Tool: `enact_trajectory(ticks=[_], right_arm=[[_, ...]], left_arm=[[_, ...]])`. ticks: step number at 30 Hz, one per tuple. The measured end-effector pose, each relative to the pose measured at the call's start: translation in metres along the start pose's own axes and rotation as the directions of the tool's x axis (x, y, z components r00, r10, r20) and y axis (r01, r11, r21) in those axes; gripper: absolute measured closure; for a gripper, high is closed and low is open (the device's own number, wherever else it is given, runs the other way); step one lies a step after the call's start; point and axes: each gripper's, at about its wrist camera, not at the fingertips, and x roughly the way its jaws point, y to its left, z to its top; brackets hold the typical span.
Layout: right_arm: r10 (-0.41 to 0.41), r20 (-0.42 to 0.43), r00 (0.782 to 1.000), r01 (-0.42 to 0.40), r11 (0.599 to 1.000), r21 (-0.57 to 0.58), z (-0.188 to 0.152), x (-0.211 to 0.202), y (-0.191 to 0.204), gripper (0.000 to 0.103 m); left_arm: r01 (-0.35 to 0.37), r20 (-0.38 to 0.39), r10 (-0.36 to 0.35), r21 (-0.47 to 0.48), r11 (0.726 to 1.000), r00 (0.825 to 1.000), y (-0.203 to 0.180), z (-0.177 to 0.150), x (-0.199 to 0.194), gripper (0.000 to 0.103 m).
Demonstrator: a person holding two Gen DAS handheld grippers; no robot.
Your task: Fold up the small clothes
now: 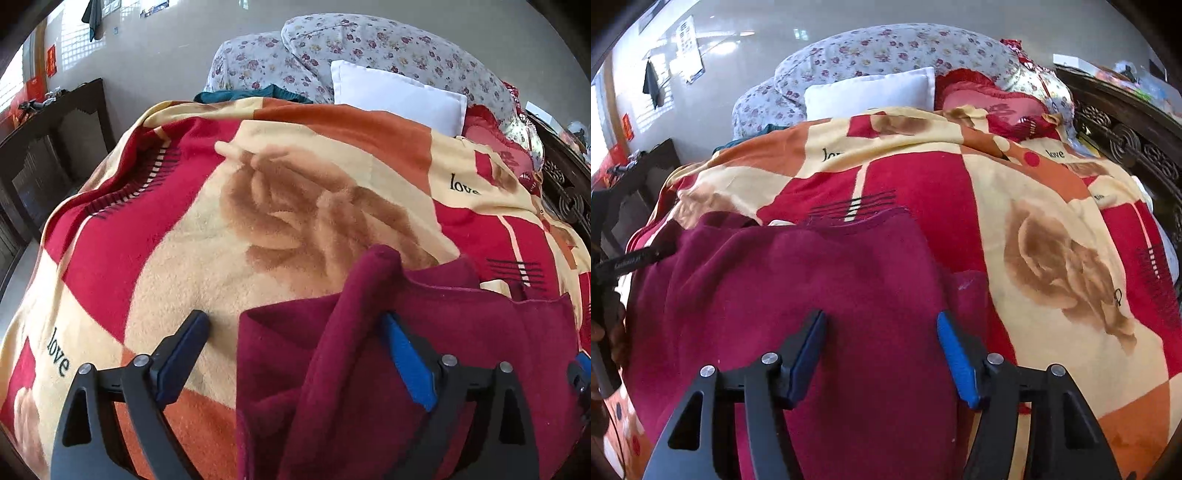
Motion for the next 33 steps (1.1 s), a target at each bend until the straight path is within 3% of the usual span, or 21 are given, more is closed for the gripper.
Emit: enact_trajectory(ticks=[3, 7, 14, 18, 23, 30, 33], right_arm=[[-0.011, 0.024, 1.0, 0.011, 1.0, -0.022, -0.005, -0.021, 0.007, 0.037], [0.044, 0.037, 0.998, -0.043, 0.998, -0.049, -0.022, -0.053, 0.02, 0.036], [0.045, 0.016, 0.999, -0.044, 0.995, -0.093, -0.056, -0.067, 0.04, 0.036], [0.011, 0.011, 1.0, -0.01, 0.996, -0.088, -0.068, -0.062, 0.043, 0.036], [-0.018, -0.006, 1.0, 0.018, 0.996, -0.084, -0.072, -0.047, 0.042, 0.036], [0.0, 0.041, 0.999, 0.001, 1.0, -0.023, -0.082, -0.08, 0.044, 0.033], [-0.018, 0.023, 1.0, 0.018, 1.0, -0.025, -0.091, -0.078, 0.047, 0.032]], left_arm=[[-0.001, 0.025, 0.0, 0.02, 1.0, 1.0, 0.002, -0.007, -0.021, 0.009], [-0.032, 0.078, 0.026, 0.079, 0.996, 0.997, 0.001, -0.026, -0.056, 0.009], [-0.038, 0.115, 0.023, 0.132, 0.991, 0.993, -0.005, -0.073, -0.088, 0.009], [-0.05, 0.117, 0.032, 0.151, 0.987, 0.993, -0.009, -0.093, -0.088, 0.009], [-0.038, 0.048, 0.031, 0.141, 0.989, 0.998, -0.009, -0.104, -0.07, 0.009], [0.008, 0.013, -0.009, 0.079, 0.997, 1.0, 0.002, -0.116, -0.065, 0.009], [0.028, 0.009, -0.028, 0.058, 0.998, 1.0, 0.005, -0.12, -0.062, 0.009]])
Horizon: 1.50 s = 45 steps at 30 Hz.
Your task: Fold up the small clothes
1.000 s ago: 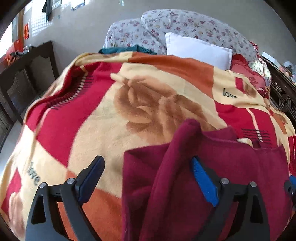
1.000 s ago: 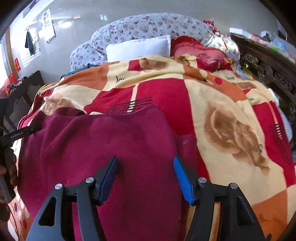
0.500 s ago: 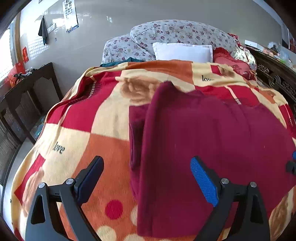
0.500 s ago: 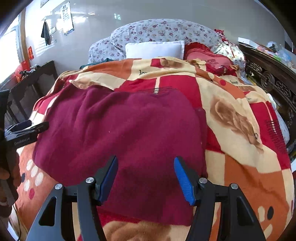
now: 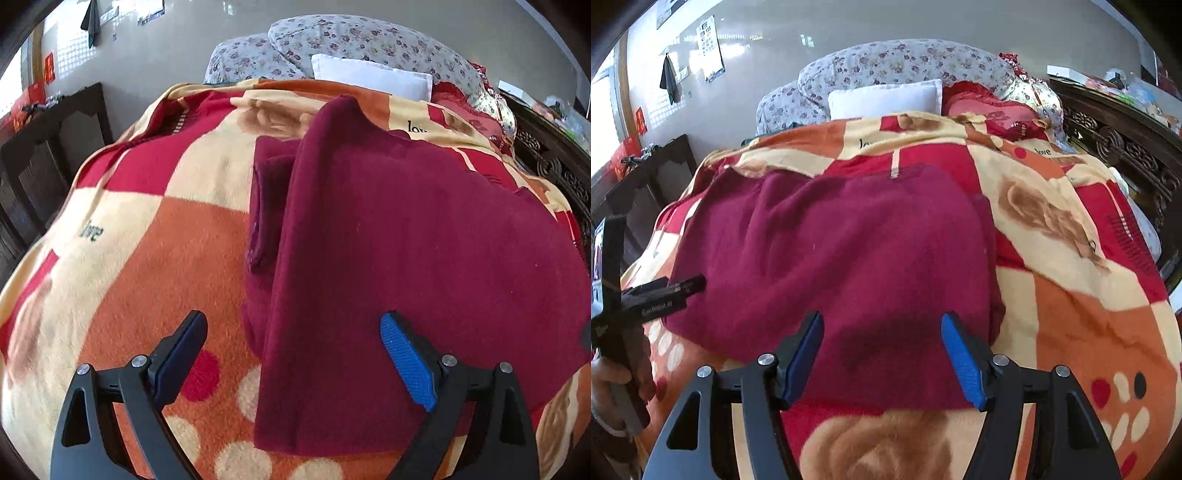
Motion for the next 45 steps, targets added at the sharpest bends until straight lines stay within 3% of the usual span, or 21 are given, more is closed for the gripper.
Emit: enact_trajectory(ticks=[13, 21, 27, 31, 36, 40, 45], right_arm=[[-0.107, -0.019, 0.994, 0.106, 0.994, -0.021, -0.016, 0.028, 0.009, 0.027], [-0.059, 0.022, 0.998, 0.058, 0.998, 0.012, -0.009, -0.001, 0.02, 0.027], [-0.051, -0.039, 0.998, 0.052, 0.998, 0.028, -0.016, 0.026, 0.02, 0.025], [-0.039, -0.026, 0.999, 0.039, 0.999, 0.021, -0.011, 0.018, 0.022, 0.024], [0.07, 0.044, 0.997, -0.07, 0.998, 0.002, 0.02, 0.003, 0.039, 0.024], [0.098, 0.065, 0.993, -0.089, 0.989, -0.121, 0.051, 0.019, 0.071, 0.042], [0.137, 0.03, 0.99, -0.131, 0.981, -0.145, 0.087, 0.06, 0.098, 0.061]], left_arm=[[0.074, -0.003, -0.075, -0.058, 0.996, 0.997, 0.012, -0.005, 0.013, 0.003], [0.093, 0.013, -0.093, -0.055, 0.994, 0.996, 0.013, -0.008, 0.012, 0.003], [0.102, 0.015, -0.101, -0.06, 0.993, 0.995, 0.014, -0.009, 0.012, 0.001], [0.129, 0.01, -0.129, -0.076, 0.989, 0.992, 0.017, -0.008, 0.014, 0.0], [0.194, 0.013, -0.194, -0.084, 0.977, 0.981, 0.023, -0.005, 0.013, 0.0], [0.255, 0.039, -0.252, -0.116, 0.96, 0.967, 0.034, -0.003, 0.007, 0.0], [0.203, 0.078, -0.196, -0.096, 0.975, 0.978, 0.036, 0.0, 0.001, 0.0]])
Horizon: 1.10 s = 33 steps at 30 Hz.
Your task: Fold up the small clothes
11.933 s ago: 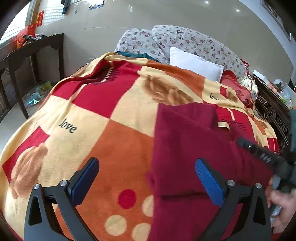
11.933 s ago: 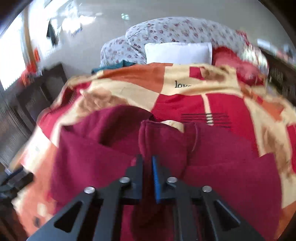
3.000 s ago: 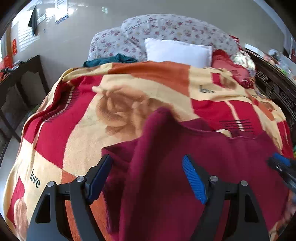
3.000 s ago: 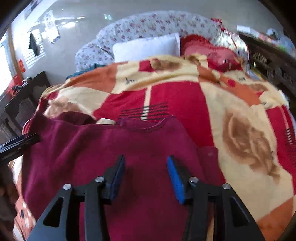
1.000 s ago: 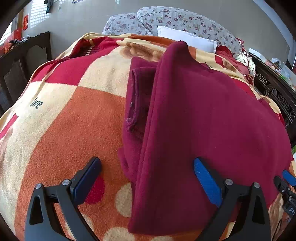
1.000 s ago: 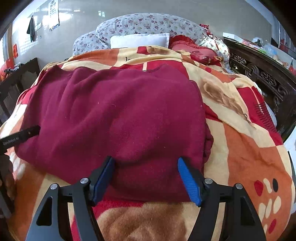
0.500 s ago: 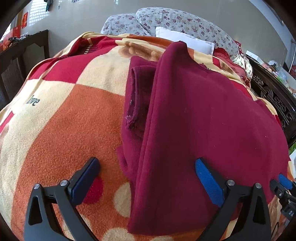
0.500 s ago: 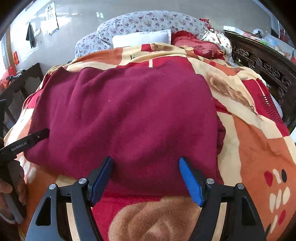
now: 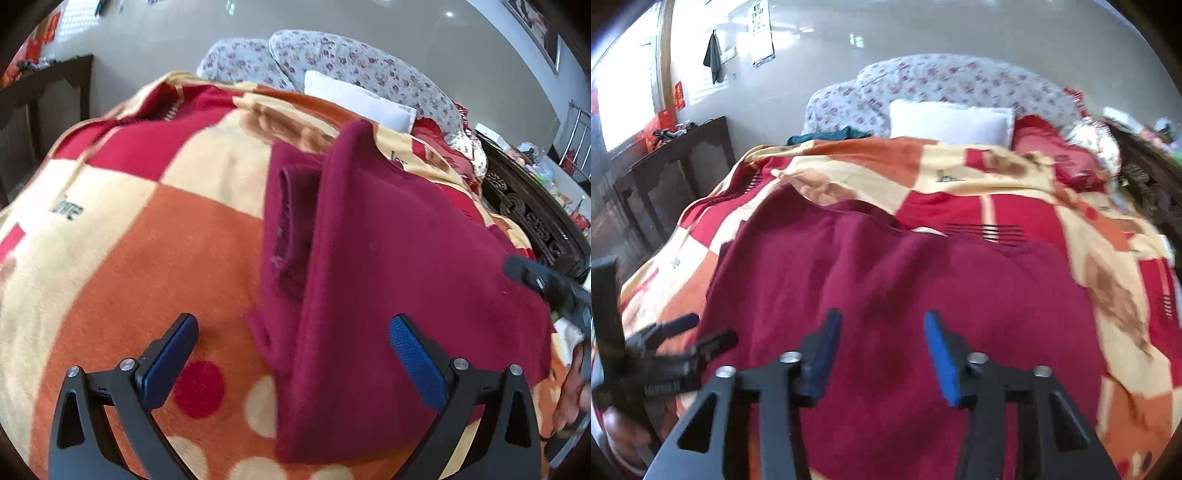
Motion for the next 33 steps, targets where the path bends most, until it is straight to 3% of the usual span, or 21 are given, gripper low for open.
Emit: enact_trajectory(ticks=[9, 12, 15, 20, 22, 27, 31, 33], right_arm=[[-0.008, -0.062, 0.998, 0.008, 1.0, -0.001, 0.028, 0.076, 0.012, 0.062], [-0.002, -0.068, 0.998, 0.002, 1.0, 0.005, 0.034, 0.076, 0.014, 0.062], [0.058, -0.02, 0.998, -0.057, 0.997, 0.045, 0.038, 0.06, 0.014, 0.062], [0.046, -0.113, 0.993, -0.047, 0.999, -0.002, 0.035, 0.085, 0.026, 0.047], [0.042, -0.141, 0.989, -0.041, 0.999, 0.007, 0.041, 0.081, 0.027, 0.046], [0.084, -0.104, 0.991, -0.084, 0.996, 0.005, 0.048, 0.057, 0.046, 0.034], [0.161, -0.113, 0.981, -0.167, 0.985, -0.049, 0.053, 0.05, 0.081, 0.022], [0.162, -0.126, 0.979, -0.173, 0.982, -0.077, 0.058, 0.055, 0.1, 0.021]], left_arm=[[-0.012, -0.008, 0.012, -0.055, 0.998, 1.0, 0.016, 0.008, 0.006, 0.0], [-0.015, -0.006, 0.014, -0.069, 0.998, 1.0, 0.021, 0.01, 0.005, 0.0], [-0.003, -0.004, 0.002, -0.087, 0.996, 1.0, 0.024, 0.009, 0.004, 0.0], [0.003, -0.011, -0.004, -0.093, 0.996, 1.0, 0.026, 0.009, 0.006, 0.0], [0.001, -0.017, -0.003, -0.093, 0.996, 1.0, 0.027, 0.009, 0.007, 0.0], [-0.002, -0.02, 0.0, -0.087, 0.996, 1.0, 0.026, 0.009, 0.008, 0.0], [0.002, -0.023, -0.005, -0.09, 0.996, 1.0, 0.026, 0.009, 0.007, 0.0], [0.005, -0.024, -0.007, -0.089, 0.996, 1.0, 0.026, 0.008, 0.007, 0.0]])
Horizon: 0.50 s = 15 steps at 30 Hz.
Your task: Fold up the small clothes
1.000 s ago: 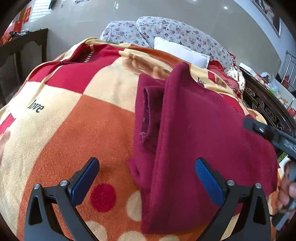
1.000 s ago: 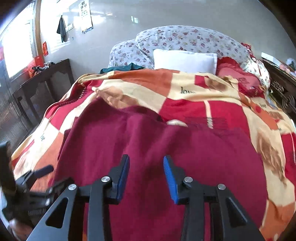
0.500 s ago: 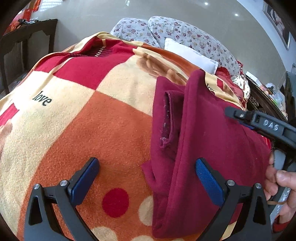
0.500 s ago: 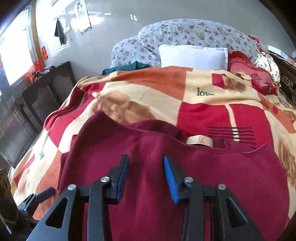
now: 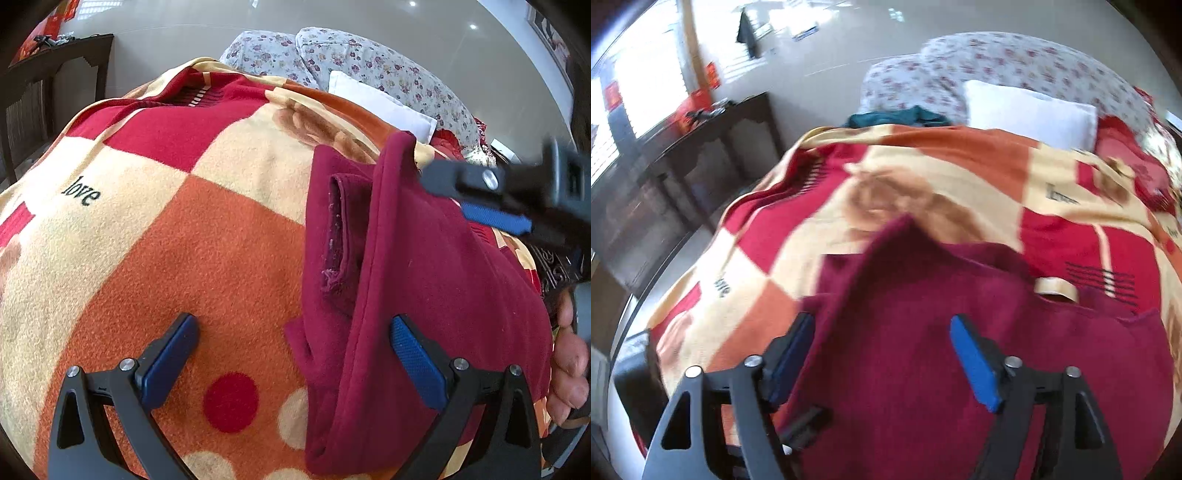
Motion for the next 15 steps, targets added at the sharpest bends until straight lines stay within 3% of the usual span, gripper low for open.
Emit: enact_trajectory(ticks=[9, 15], right_arm=[[-0.063, -0.108, 0.992, 0.055, 0.996, -0.068, 0.023, 0.048, 0.031, 0.015], [-0.163, -0.206, 0.965, 0.131, 0.978, -0.164, 0.024, 0.085, 0.036, 0.014]], left_arm=[[0.049, -0.017, -0.05, -0.045, 0.998, 0.999, 0.011, 0.0, -0.004, 0.0], [0.065, -0.018, -0.067, -0.069, 0.995, 0.998, 0.014, 0.0, -0.004, 0.0]])
